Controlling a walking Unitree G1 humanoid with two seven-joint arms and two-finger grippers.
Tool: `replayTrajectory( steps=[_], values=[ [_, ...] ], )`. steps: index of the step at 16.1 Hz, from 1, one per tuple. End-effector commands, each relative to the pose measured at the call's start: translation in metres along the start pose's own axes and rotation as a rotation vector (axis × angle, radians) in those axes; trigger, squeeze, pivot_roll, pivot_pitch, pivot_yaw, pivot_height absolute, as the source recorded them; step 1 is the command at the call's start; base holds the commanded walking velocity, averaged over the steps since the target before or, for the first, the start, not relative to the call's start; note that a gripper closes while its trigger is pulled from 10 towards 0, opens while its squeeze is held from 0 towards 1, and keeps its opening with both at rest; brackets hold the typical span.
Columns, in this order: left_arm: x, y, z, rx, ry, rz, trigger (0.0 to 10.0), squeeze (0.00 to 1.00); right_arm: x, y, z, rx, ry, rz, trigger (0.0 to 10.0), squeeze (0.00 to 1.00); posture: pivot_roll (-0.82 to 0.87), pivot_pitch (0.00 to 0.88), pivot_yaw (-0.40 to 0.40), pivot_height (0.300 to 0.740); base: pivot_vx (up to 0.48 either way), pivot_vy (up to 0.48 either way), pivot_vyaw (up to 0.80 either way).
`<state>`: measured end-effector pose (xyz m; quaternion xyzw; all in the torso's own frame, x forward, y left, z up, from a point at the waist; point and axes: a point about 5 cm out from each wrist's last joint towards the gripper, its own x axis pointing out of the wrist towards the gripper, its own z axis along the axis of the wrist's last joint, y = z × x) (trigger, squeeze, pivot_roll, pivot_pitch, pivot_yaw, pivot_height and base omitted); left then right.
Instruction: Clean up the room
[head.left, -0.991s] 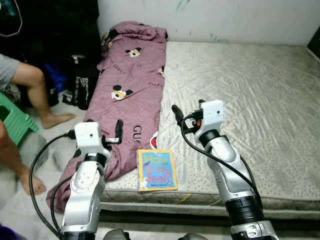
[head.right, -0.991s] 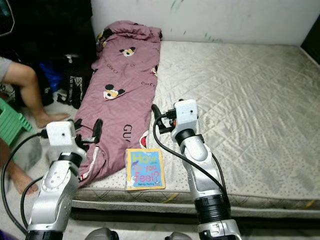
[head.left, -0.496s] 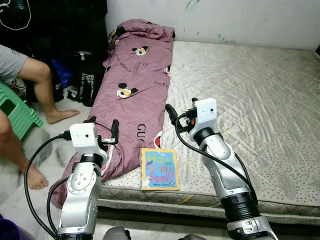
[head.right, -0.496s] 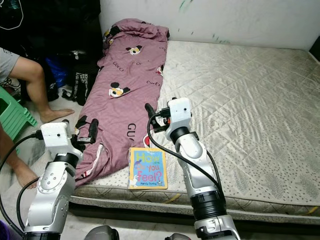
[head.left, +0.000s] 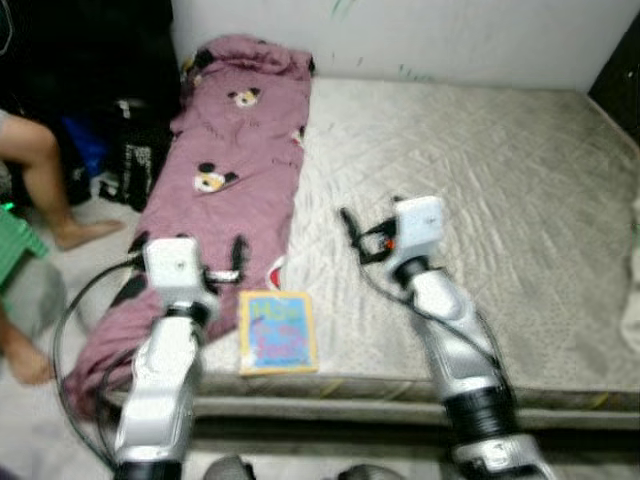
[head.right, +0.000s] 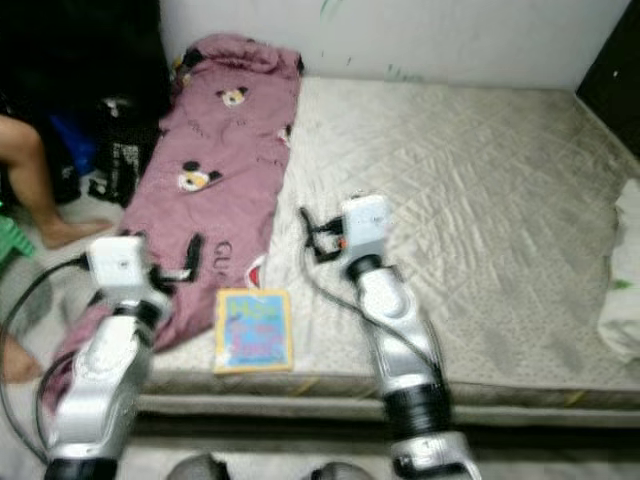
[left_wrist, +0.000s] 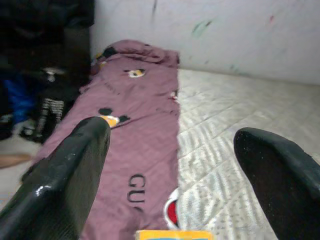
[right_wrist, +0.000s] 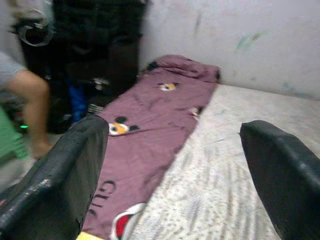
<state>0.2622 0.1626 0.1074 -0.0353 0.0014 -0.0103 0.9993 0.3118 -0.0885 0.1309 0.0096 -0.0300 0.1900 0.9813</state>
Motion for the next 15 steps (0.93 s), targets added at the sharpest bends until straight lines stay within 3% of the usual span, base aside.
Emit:
replayTrajectory(
  steps=[1,3,11,15],
  values=[
    [0.0012,-0.0067,0.0007,-0.011,0.001,-0.018,10.0,0.00,-0.0017,-0.0103,0.0013,-0.021,-0.001,-0.028,10.0,0.00,-0.06,0.000,-0.015,0.740,0.000,-0.371,0.00],
    [0.0019,-0.0075,0.0013,-0.006,-0.001,-0.024,10.0,0.00,-0.0018,-0.0108,0.0012,-0.026,-0.003,-0.029,10.0,0.00,-0.06,0.000,-0.013,0.740,0.000,-0.371,0.00],
    [0.0021,-0.0090,0.0008,-0.009,-0.001,-0.030,10.0,0.00,-0.0021,-0.0131,0.0007,-0.033,-0.002,-0.036,10.0,0.00,-0.06,0.000,-0.013,0.740,0.000,-0.467,0.51],
    [0.0022,-0.0092,0.0005,-0.009,0.001,-0.031,10.0,0.00,-0.0026,-0.0130,-0.0001,-0.034,0.000,-0.037,10.0,0.00,-0.06,0.000,-0.014,0.740,0.000,-0.365,0.00]
  ],
)
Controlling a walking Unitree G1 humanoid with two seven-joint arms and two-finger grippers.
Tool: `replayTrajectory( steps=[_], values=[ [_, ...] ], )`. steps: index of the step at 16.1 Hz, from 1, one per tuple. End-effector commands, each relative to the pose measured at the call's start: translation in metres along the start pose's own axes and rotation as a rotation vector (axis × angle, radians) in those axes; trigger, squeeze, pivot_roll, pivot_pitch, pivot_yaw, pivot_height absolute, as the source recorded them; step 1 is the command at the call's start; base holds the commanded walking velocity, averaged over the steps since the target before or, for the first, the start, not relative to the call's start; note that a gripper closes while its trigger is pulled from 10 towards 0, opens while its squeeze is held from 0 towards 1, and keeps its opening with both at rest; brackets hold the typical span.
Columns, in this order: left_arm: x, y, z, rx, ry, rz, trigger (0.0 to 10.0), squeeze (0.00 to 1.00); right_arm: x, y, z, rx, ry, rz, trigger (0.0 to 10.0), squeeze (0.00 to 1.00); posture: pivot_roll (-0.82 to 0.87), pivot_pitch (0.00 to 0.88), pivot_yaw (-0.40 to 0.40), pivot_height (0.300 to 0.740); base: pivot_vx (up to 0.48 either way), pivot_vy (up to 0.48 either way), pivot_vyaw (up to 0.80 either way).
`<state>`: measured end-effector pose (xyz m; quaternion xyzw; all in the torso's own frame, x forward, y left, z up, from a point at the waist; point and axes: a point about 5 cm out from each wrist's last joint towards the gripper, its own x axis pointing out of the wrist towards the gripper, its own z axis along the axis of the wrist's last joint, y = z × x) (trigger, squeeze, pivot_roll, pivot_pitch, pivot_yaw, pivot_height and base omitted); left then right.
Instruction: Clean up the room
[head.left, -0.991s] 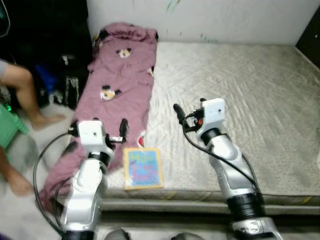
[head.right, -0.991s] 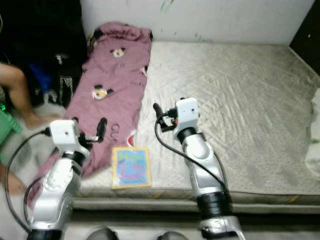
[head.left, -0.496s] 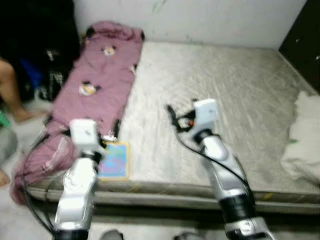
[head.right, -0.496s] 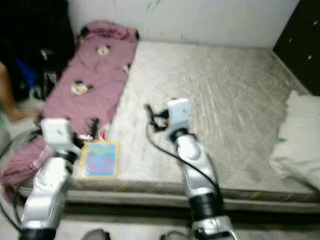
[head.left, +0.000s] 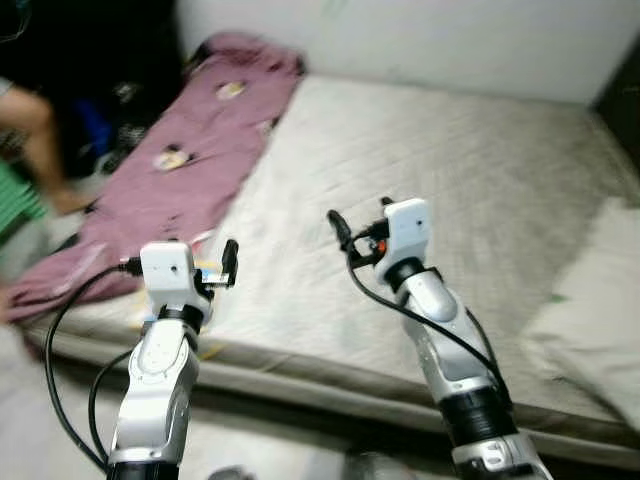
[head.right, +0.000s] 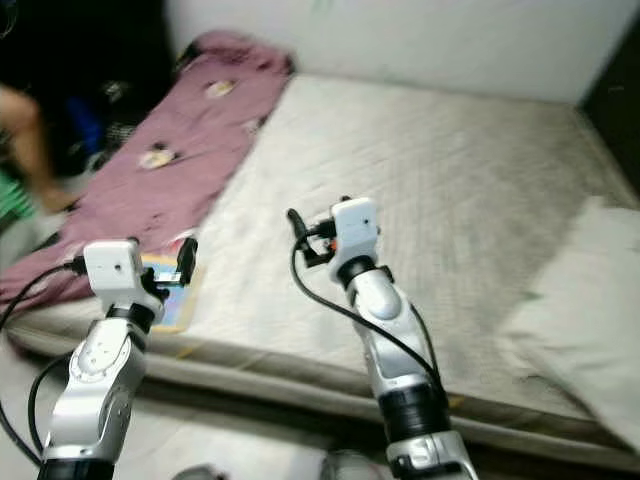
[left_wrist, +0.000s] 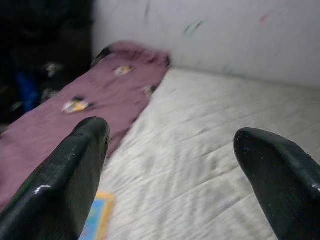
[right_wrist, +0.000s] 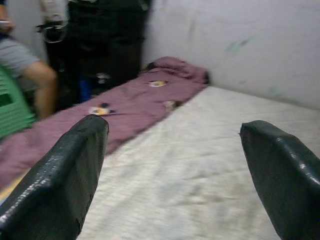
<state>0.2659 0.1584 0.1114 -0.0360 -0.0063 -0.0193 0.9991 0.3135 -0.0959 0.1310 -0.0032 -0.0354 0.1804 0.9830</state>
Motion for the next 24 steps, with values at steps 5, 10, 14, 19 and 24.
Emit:
replayTrajectory(
  steps=[5,10,14,19,24],
  values=[
    [-0.0012,-0.0057,-0.0035,-0.017,0.015,-0.017,10.0,0.00,-0.0015,-0.0068,-0.0005,-0.010,0.004,-0.024,10.0,0.00,-0.06,0.000,-0.015,0.740,0.000,-0.285,0.00],
    [-0.0003,-0.0066,-0.0033,-0.012,0.013,-0.016,10.0,0.00,-0.0013,-0.0075,-0.0004,-0.011,0.003,-0.029,10.0,0.00,-0.07,0.000,-0.014,0.740,0.000,0.000,0.00],
    [0.0011,-0.0078,-0.0030,-0.013,0.011,-0.021,10.0,0.00,-0.0009,-0.0082,-0.0003,-0.012,0.003,-0.031,10.0,0.00,-0.07,0.000,-0.014,0.740,0.000,-0.403,0.00],
    [0.0022,-0.0079,-0.0029,-0.015,0.010,-0.021,10.0,0.00,-0.0002,-0.0085,0.0004,-0.012,0.001,-0.033,10.0,0.00,-0.07,0.000,-0.013,0.740,0.000,-0.480,0.00],
    [0.0023,-0.0085,-0.0012,-0.031,-0.009,-0.033,10.0,0.00,-0.0004,-0.0086,0.0010,-0.012,-0.001,-0.035,10.0,0.00,-0.07,0.000,-0.013,0.740,0.000,0.000,0.00]
  ],
)
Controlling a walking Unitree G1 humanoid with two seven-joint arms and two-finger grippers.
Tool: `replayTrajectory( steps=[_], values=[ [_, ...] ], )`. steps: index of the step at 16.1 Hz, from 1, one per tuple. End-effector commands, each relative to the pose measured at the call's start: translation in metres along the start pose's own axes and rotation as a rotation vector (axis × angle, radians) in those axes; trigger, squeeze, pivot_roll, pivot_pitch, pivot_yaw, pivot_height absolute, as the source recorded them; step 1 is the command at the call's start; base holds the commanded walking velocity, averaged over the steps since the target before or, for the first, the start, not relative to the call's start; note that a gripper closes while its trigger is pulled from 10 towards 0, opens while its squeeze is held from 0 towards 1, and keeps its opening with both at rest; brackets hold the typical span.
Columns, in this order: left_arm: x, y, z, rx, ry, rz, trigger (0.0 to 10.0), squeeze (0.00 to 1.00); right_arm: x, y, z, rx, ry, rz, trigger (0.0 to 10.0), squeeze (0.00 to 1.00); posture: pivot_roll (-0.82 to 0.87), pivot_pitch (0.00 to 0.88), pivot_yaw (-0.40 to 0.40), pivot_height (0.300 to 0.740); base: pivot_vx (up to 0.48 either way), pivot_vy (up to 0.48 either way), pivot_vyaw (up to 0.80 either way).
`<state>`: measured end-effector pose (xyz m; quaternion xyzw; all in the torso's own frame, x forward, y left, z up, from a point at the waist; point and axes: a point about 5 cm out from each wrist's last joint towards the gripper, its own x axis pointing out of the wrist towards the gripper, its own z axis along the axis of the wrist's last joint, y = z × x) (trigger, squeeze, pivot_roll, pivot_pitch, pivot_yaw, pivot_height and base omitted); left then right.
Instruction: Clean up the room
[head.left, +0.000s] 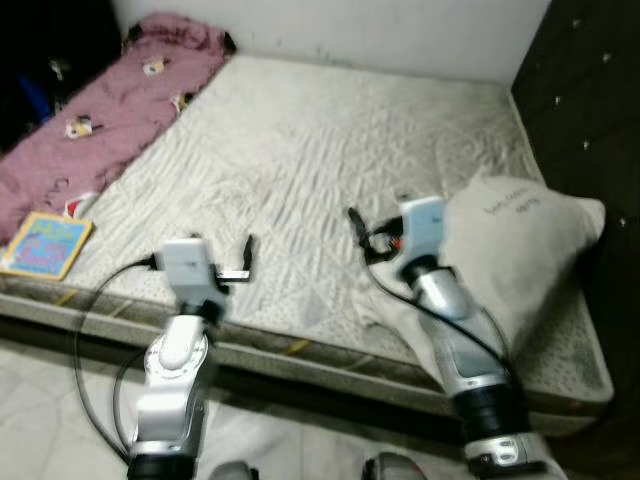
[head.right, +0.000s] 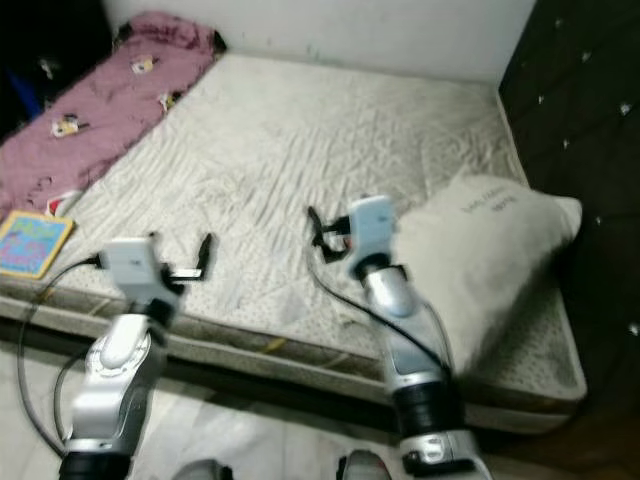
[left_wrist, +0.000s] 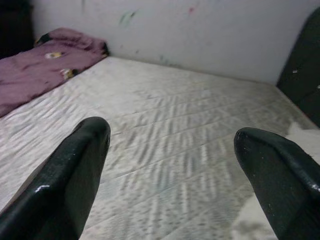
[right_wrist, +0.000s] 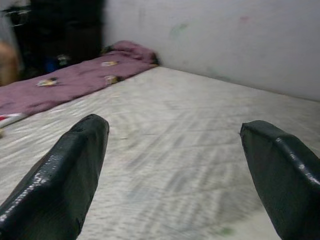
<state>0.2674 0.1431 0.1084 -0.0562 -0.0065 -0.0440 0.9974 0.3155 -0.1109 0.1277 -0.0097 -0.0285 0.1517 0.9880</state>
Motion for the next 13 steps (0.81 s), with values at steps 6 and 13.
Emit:
replayTrajectory(
  steps=[6,13],
  values=[
    [-0.0013,0.0036,0.0047,-0.001,-0.028,-0.023,10.0,0.00,0.0042,0.0049,0.0044,0.025,-0.010,0.018,10.0,0.00,-0.07,0.000,-0.015,0.740,0.092,0.000,-0.20],
    [0.0018,0.0041,0.0045,-0.007,-0.029,-0.010,10.0,0.00,0.0060,0.0041,0.0056,0.020,-0.018,0.019,10.0,0.00,-0.08,0.000,-0.014,0.740,0.171,0.000,-0.06]
  ],
)
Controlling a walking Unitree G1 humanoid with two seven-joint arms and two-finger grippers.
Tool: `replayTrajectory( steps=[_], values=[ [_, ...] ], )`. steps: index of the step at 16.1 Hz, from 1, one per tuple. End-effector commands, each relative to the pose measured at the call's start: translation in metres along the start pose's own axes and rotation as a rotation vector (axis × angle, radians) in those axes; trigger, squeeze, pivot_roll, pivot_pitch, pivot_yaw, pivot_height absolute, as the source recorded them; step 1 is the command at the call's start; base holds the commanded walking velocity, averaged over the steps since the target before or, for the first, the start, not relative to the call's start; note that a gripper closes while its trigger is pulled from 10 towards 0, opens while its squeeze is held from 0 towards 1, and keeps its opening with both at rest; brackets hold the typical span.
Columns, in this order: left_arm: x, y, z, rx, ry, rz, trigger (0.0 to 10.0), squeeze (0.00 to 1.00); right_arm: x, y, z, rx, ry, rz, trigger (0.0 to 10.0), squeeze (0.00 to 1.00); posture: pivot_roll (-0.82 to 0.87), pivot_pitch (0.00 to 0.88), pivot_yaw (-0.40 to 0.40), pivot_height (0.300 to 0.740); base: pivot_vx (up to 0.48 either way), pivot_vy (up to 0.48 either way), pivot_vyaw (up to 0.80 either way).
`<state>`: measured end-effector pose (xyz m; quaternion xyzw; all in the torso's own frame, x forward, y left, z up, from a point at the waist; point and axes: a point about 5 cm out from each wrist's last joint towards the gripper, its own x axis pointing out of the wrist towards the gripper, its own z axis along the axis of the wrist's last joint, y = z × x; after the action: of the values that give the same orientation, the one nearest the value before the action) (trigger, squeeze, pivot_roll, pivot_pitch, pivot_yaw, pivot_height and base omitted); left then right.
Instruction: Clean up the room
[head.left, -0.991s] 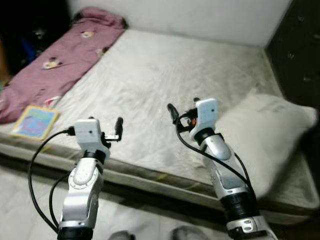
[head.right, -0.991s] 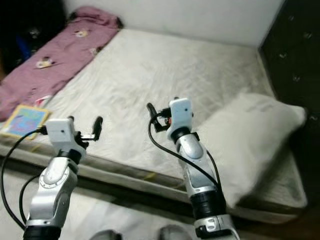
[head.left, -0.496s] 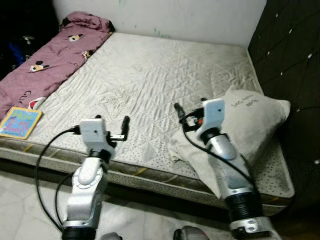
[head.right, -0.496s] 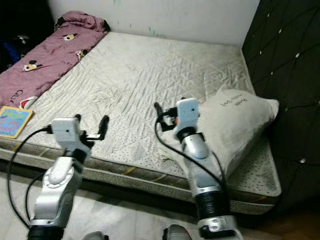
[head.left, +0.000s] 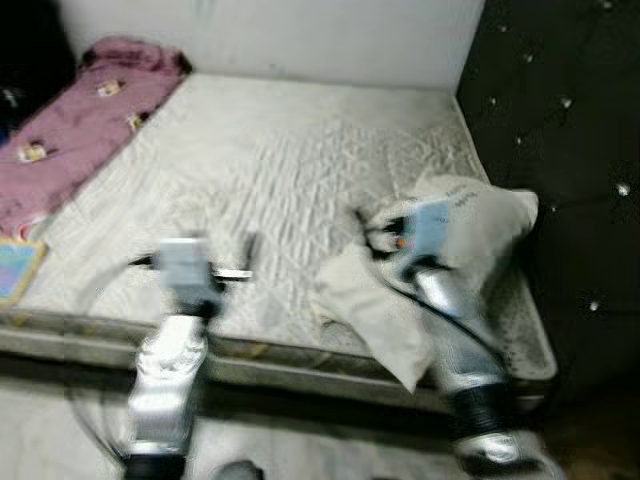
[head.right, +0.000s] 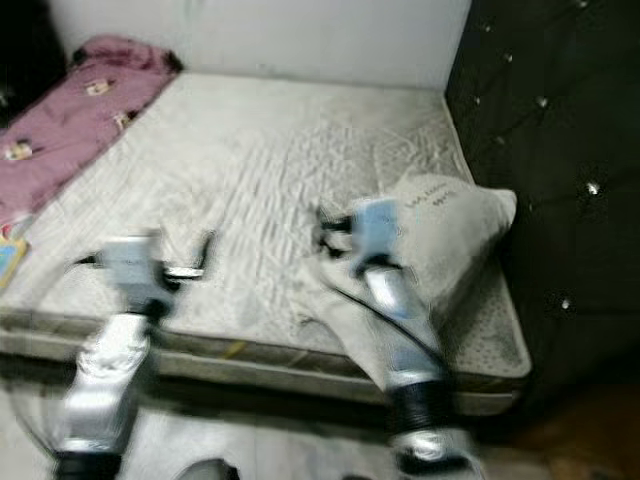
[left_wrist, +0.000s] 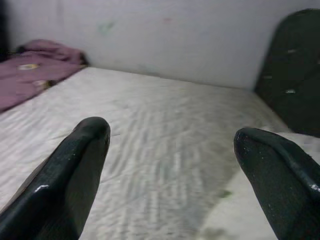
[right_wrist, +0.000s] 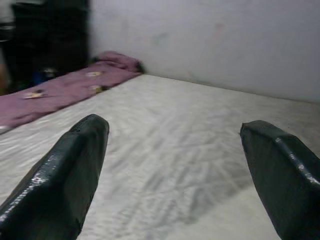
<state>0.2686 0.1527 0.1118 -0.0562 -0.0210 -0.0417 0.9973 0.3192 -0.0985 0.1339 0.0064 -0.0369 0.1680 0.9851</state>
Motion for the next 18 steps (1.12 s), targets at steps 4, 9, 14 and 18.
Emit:
replayTrajectory(
  steps=[4,9,14,18],
  values=[
    [0.0023,-0.0060,0.0000,-0.009,-0.001,-0.005,10.0,0.00,-0.0013,-0.0066,0.0002,-0.013,0.000,-0.011,10.0,0.00,-0.08,0.000,-0.015,0.740,0.000,0.000,0.00],
    [0.0023,-0.0066,0.0000,0.001,0.003,-0.008,10.0,0.00,-0.0007,-0.0076,0.0001,-0.007,0.003,-0.015,10.0,0.00,-0.08,0.000,-0.016,0.740,0.000,0.000,-0.17],
    [0.0024,-0.0078,-0.0001,-0.004,0.006,-0.012,10.0,0.00,-0.0023,-0.0081,-0.0005,-0.012,0.005,-0.018,10.0,0.00,-0.08,0.000,-0.016,0.740,0.000,-0.445,0.00],
    [0.0012,-0.0077,-0.0005,-0.022,0.001,0.002,10.0,0.00,-0.0030,-0.0075,-0.0007,-0.012,0.005,-0.014,10.0,0.00,-0.08,0.000,-0.018,0.740,0.000,-0.337,0.00]
  ],
)
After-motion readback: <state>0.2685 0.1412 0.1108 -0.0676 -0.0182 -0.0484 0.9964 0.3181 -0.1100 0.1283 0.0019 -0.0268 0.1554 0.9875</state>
